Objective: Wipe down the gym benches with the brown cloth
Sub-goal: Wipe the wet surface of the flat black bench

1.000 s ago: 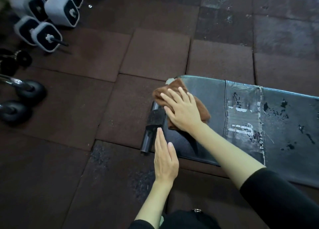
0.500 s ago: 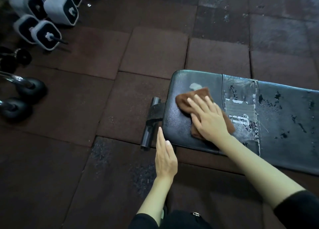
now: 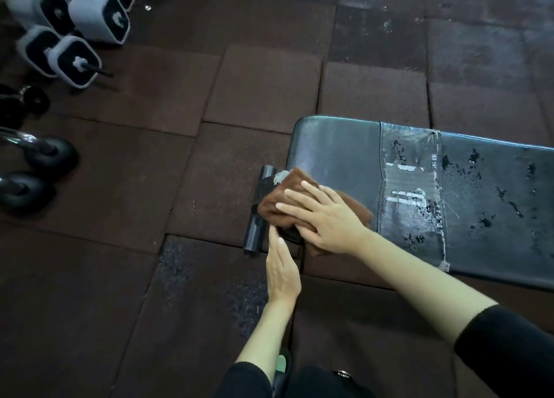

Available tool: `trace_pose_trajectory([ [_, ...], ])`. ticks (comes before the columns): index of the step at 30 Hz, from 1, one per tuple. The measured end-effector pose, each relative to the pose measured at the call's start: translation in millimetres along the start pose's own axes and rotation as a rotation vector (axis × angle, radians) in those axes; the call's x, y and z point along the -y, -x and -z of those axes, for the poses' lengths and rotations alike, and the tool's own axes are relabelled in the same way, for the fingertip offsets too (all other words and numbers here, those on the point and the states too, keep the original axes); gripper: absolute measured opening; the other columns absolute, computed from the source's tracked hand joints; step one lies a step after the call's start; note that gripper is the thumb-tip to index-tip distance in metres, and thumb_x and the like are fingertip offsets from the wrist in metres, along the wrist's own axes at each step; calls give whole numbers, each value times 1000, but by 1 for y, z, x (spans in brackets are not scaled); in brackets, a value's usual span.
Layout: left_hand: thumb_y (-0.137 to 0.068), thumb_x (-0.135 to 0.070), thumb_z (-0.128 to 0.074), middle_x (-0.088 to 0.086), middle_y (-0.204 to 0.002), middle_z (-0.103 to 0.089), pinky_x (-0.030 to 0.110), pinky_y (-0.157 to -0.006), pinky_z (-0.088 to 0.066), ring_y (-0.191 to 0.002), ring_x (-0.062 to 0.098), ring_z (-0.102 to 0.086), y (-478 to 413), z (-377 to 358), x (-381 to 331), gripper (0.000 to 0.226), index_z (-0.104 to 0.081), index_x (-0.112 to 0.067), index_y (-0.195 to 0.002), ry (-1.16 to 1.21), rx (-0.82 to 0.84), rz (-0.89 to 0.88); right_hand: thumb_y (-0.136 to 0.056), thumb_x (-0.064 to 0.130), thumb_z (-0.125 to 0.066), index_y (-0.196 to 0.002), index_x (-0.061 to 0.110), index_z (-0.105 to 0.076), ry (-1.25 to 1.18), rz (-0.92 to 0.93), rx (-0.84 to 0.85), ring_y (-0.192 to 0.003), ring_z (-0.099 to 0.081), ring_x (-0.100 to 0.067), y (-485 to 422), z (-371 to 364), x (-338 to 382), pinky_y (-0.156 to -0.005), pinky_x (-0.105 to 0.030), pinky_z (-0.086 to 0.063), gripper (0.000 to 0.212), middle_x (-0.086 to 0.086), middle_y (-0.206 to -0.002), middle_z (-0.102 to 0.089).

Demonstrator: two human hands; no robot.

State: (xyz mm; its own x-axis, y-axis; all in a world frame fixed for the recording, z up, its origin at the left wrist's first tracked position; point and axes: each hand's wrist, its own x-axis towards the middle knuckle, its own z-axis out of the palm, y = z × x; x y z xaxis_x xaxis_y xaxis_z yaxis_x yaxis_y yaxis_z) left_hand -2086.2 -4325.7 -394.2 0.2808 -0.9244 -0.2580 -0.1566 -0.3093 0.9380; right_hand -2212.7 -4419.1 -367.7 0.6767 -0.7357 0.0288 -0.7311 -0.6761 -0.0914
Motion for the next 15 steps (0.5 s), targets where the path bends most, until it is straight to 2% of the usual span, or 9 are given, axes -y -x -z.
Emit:
trace_pose_trajectory([
  [1,-97,-45,-14,-18,-151,-14,6,-109,-11,-139,-7,-13,0,-1,0,55,-14,-25,-148,-22,19,-7,-91,43,-38,-145,40,-34,-4,-46,-7,-141,-30,-28,-5,0,-4,-109,-45,-25,54,6,-152,-36],
  [3,-99,-42,-13,-18,-154,-9,4,-108,-9,-139,-10,-7,-1,-3,1,54,-9,-27,-150,-49,50,-24,-91,42,-38,-143,37,-39,-44,-264,-49,-139,-33,-30,-16,1,-3,-108,-48,-30,52,4,-150,-40],
  [6,-98,-42,-14,-18,-155,-4,11,-113,-8,-140,-9,-4,0,-10,-2,52,-4,-30,-148,-35,35,-13,-92,40,-37,-142,33,-43,-69,-510,-99,-136,-37,-33,-30,2,14,-106,-52,-33,50,1,-148,-43],
  [8,-97,-44,-14,-20,-153,-5,16,-114,-9,-140,-10,-5,0,-14,-3,51,-4,-34,-146,9,12,20,-93,39,-37,-144,33,-40,-54,-481,-107,-137,-34,-33,-24,0,24,-107,-51,-30,51,1,-150,-40],
  [12,-94,-51,-17,-17,-152,-12,14,-114,-11,-137,-13,-11,-3,-13,-6,56,-11,-29,-145,83,-39,16,-91,40,-42,-146,37,-34,-17,-185,-59,-140,-30,-31,14,-3,29,-110,-48,-27,55,4,-153,-34],
  [15,-97,-44,-14,-12,-154,-9,23,-118,-8,-142,-3,-6,-6,-8,-4,57,-10,-21,-148,-51,-2,-20,-91,41,-41,-145,38,-35,-13,-127,-59,-139,-33,-29,19,-1,14,-110,-45,-28,55,5,-152,-36],
])
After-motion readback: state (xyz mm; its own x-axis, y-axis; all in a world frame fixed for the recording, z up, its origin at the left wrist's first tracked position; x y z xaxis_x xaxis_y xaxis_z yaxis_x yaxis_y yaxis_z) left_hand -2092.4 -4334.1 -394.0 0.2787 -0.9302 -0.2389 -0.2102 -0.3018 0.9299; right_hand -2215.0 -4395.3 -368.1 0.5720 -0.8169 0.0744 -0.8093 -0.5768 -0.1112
